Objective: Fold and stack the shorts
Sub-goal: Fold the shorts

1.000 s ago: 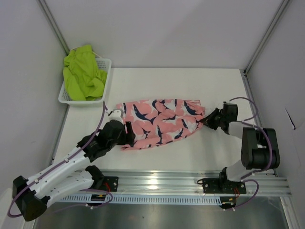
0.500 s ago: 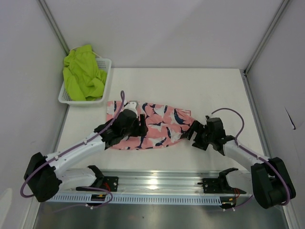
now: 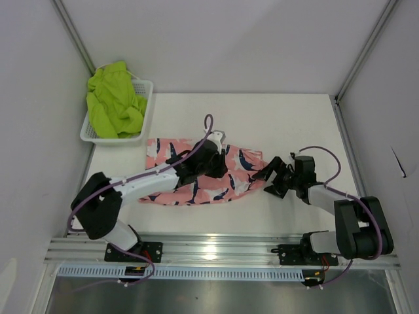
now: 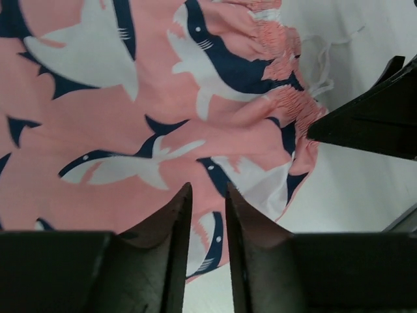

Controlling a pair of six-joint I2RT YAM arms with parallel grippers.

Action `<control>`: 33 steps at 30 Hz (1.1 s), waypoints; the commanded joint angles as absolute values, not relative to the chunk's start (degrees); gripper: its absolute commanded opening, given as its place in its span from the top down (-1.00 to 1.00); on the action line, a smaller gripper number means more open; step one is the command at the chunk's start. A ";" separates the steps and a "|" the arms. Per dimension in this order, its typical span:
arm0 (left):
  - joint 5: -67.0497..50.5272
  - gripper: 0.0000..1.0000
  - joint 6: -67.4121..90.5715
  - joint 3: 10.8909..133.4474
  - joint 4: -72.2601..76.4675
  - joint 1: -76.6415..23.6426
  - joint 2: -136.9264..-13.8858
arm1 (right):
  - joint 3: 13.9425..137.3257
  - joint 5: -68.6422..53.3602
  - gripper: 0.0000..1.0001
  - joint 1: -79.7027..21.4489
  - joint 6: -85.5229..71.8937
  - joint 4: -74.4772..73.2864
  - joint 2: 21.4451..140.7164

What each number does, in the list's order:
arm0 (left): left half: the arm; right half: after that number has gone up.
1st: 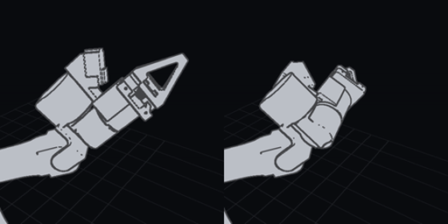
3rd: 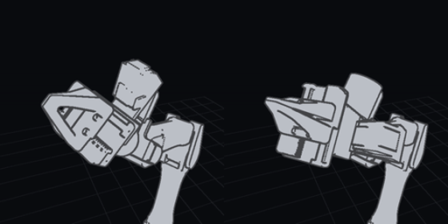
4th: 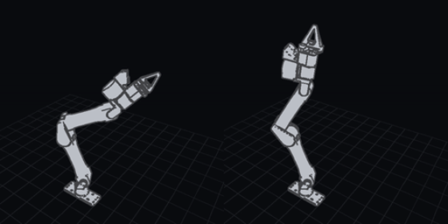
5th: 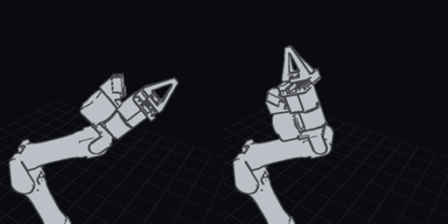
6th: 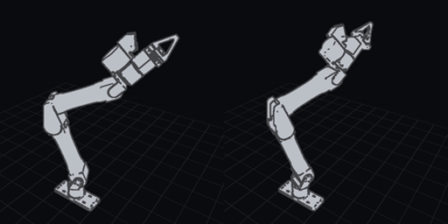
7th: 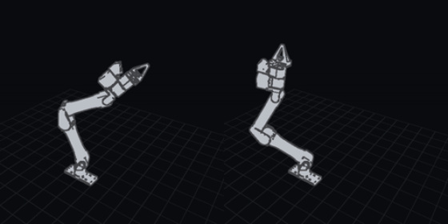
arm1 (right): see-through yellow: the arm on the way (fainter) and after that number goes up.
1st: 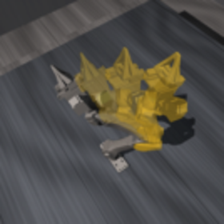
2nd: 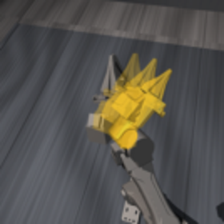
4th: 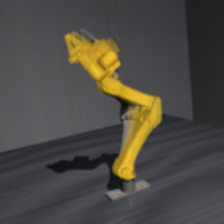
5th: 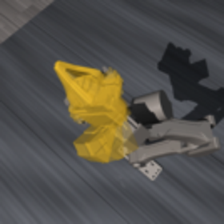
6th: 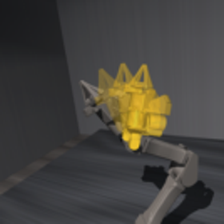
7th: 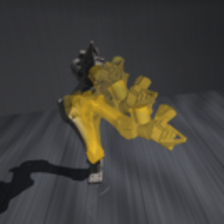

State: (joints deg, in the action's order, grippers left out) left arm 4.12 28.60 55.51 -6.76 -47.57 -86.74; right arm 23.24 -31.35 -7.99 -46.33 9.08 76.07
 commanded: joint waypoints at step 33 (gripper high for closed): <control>-6.24 0.98 18.63 67.50 7.21 -51.50 -112.68 | 29.88 -17.76 0.34 -13.88 -41.76 8.36 84.03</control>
